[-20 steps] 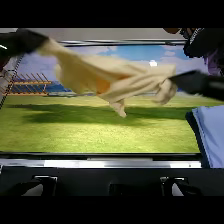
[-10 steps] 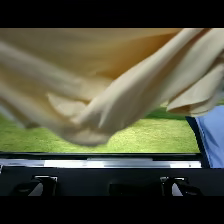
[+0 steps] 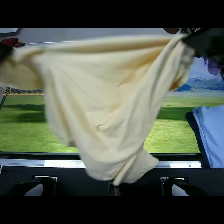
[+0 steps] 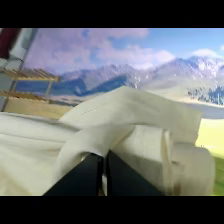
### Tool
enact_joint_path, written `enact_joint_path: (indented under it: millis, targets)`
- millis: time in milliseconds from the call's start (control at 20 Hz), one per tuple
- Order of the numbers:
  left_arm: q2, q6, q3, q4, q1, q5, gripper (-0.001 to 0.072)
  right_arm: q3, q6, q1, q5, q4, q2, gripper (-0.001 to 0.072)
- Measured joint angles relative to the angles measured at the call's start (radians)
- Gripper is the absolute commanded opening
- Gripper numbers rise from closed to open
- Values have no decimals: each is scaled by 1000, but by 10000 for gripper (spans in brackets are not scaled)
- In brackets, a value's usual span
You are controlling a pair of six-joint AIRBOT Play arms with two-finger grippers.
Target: Fold the clothes and pants, and hang the long-sleeved shirts on hangers.
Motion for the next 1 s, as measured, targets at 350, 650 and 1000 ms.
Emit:
enact_joint_path:
  millis: [350, 650, 1000]
  targets:
    - [-368, 2, -211, 1, -61, 138, 15, -38, 7, 197, 301, -143, -514, 35]
    - [-512, 5, -236, -3, -108, 208, 15, -40, 59, 225, 385, -108, -663, 416]
    - [-526, 5, -233, -3, -123, 209, 15, -61, -23, 69, 53, -166, -509, 582]
